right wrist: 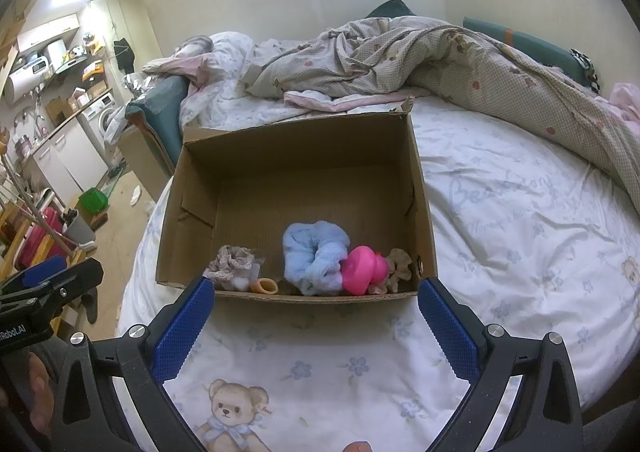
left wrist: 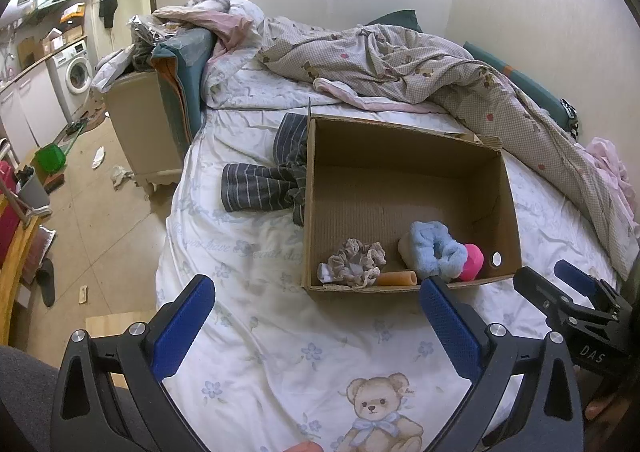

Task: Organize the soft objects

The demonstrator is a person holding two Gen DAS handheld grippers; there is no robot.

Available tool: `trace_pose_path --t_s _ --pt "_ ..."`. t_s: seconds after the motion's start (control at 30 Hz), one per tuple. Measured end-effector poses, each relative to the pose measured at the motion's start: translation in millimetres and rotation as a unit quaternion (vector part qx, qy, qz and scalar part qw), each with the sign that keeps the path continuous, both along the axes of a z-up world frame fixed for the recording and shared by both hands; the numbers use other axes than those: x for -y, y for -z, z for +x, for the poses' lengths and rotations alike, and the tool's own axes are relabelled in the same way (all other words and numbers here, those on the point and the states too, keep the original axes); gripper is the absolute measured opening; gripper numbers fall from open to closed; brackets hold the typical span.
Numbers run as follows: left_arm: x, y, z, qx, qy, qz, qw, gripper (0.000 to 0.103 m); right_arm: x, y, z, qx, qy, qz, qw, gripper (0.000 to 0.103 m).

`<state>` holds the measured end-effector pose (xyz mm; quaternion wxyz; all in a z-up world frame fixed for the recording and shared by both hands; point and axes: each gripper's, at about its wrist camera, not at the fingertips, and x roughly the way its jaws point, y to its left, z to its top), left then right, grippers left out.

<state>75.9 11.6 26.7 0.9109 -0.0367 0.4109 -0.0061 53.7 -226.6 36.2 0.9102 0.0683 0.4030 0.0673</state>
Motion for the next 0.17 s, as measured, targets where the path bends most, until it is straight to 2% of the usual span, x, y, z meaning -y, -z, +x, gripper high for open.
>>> trace_pose_path --t_s 0.17 --pt "5.6 -0.2 1.2 -0.001 0.004 -0.009 1.0 0.102 0.2 0.3 0.5 0.001 -0.002 0.001 1.0 0.103"
